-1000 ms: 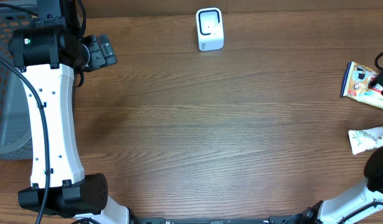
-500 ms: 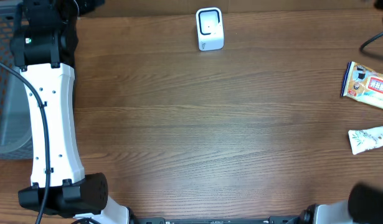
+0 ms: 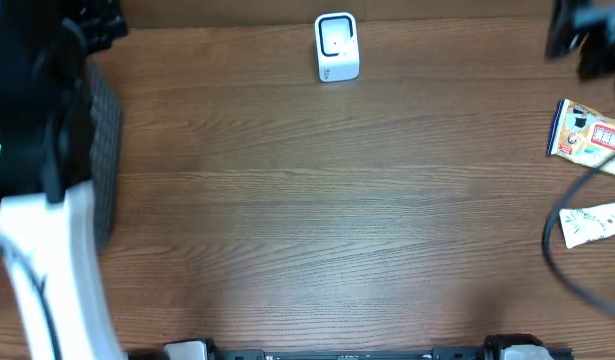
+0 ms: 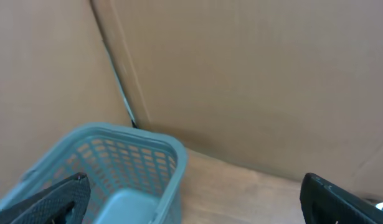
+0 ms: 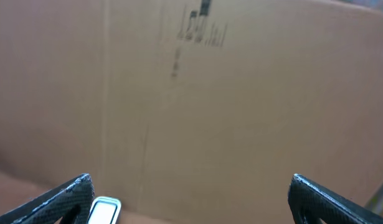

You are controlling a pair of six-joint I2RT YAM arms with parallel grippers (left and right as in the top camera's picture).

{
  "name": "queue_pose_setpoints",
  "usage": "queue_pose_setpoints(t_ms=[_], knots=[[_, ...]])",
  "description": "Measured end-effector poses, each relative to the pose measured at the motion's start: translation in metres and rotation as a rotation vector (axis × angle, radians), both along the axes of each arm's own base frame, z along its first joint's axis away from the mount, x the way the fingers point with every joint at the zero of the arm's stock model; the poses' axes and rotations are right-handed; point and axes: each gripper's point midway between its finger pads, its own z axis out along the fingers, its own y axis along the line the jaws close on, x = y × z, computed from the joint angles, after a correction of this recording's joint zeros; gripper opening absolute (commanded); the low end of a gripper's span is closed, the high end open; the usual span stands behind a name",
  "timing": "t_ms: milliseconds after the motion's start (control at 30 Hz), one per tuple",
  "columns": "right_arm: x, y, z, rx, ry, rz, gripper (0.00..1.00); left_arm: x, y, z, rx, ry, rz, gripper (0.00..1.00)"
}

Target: Scan the item barcode

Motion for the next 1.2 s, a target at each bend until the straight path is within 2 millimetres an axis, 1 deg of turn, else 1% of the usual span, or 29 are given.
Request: queue_pose_setpoints(t_ms=[67,167,200,233,300,367,400,500,633,700,767,833,933,1000,1033,1100,1200], knots=[[-0.020,0.002,-0.006,-0.003,-0.015,0.011,1.00,-0.031,-0.004,0.018,0.006,-0.081,-0.010,1.00],[-0.059,0.003,-0.014,-0.005,-0.073,0.028,1.00,-0.085,-0.012,0.037,0.021,-0.228,-0.028,1.00],[-0.070,0.003,-0.016,-0.005,-0.091,0.035,1.00,-0.102,-0.015,0.040,0.025,-0.273,-0.038,1.00],[-0.086,0.003,-0.018,-0.006,-0.125,0.042,1.00,-0.120,-0.019,0.042,0.030,-0.328,-0.051,1.00],[-0.104,0.003,-0.023,-0.006,-0.166,0.048,1.00,-0.151,-0.025,0.043,0.041,-0.421,-0.075,1.00],[-0.118,0.004,-0.032,-0.005,-0.190,0.057,1.00,-0.178,-0.031,0.044,0.053,-0.509,-0.094,1.00],[-0.124,0.004,-0.038,-0.001,-0.198,0.063,1.00,-0.188,-0.033,0.045,0.059,-0.547,-0.100,1.00],[-0.137,0.007,-0.058,0.020,-0.212,0.088,1.00,-0.211,-0.037,0.038,0.070,-0.615,-0.114,1.00],[-0.154,0.012,-0.081,0.032,-0.227,0.122,1.00,-0.233,-0.047,0.025,0.082,-0.659,-0.159,1.00],[-0.167,0.012,-0.086,0.037,-0.251,0.130,1.00,-0.247,-0.052,0.021,0.091,-0.691,-0.182,1.00],[-0.181,0.011,-0.088,0.040,-0.281,0.134,1.00,-0.268,-0.057,0.018,0.101,-0.736,-0.202,1.00],[-0.200,0.011,-0.091,0.042,-0.307,0.140,1.00,-0.292,-0.061,0.016,0.115,-0.792,-0.215,1.00],[-0.222,0.010,-0.095,0.043,-0.336,0.141,1.00,-0.315,-0.065,0.008,0.127,-0.843,-0.224,1.00],[-0.234,0.008,-0.099,0.043,-0.347,0.139,1.00,-0.322,-0.066,-0.001,0.132,-0.859,-0.228,1.00],[-0.236,0.008,-0.100,0.044,-0.349,0.139,1.00,-0.325,-0.066,-0.006,0.133,-0.864,-0.228,1.00],[-0.247,0.007,-0.100,0.052,-0.372,0.137,1.00,-0.325,-0.067,-0.015,0.131,-0.857,-0.230,1.00],[-0.258,0.005,-0.099,0.071,-0.399,0.136,1.00,-0.320,-0.068,-0.020,0.130,-0.843,-0.241,1.00]])
